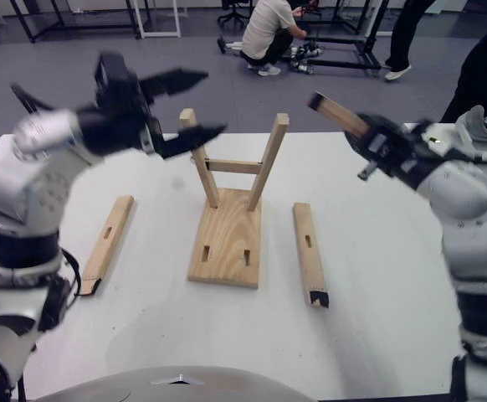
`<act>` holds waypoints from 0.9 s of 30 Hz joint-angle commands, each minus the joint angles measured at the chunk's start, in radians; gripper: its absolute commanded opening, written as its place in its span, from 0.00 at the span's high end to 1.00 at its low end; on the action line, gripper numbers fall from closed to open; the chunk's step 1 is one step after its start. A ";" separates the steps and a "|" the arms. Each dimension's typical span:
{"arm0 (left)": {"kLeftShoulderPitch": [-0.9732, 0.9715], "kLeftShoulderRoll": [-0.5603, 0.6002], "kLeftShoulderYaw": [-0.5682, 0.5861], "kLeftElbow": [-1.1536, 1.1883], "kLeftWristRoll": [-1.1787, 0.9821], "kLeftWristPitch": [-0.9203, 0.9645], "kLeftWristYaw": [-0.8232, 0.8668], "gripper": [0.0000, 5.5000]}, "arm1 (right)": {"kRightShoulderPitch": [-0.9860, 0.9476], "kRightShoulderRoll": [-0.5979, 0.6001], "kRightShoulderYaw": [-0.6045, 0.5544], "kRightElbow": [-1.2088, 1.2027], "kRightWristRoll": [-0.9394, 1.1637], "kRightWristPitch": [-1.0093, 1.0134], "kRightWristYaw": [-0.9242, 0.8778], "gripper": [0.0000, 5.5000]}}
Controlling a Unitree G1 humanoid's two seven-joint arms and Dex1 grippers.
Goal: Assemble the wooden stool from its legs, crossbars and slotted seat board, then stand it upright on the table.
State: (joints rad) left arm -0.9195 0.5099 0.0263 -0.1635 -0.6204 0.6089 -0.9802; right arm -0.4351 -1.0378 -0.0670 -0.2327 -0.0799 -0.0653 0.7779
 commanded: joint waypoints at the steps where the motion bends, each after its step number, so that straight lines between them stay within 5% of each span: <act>1: -0.194 0.060 -0.071 0.162 0.036 -0.011 -0.168 0.23 | -0.294 -0.013 0.202 0.080 -0.039 -0.282 0.233 0.76; 6: -0.104 0.054 -0.219 0.109 0.113 -0.043 -0.228 0.23 | -0.533 0.085 0.339 0.179 -0.064 -0.530 0.338 0.76; 12: -0.042 0.057 -0.266 0.108 0.227 -0.092 -0.177 0.42 | -0.578 0.137 0.365 0.231 -0.058 -0.571 0.361 0.76; 20: 0.106 0.028 0.039 -0.054 0.035 0.016 0.027 0.65 | -0.306 0.147 0.215 0.106 0.018 -0.295 0.231 0.76; 24: 0.270 -0.130 0.232 -0.190 -0.085 0.027 0.330 0.65 | -0.095 0.355 0.102 -0.099 0.127 0.068 -0.042 0.76; 27: 0.361 -0.234 0.259 -0.250 -0.186 0.054 0.465 0.65 | -0.012 0.509 0.096 -0.239 0.149 0.211 -0.214 0.76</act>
State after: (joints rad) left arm -0.5910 0.3194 0.2818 -0.3698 -0.7475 0.6379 -0.5708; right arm -0.4708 -0.5984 0.0355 -0.4011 0.0502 0.0772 0.6395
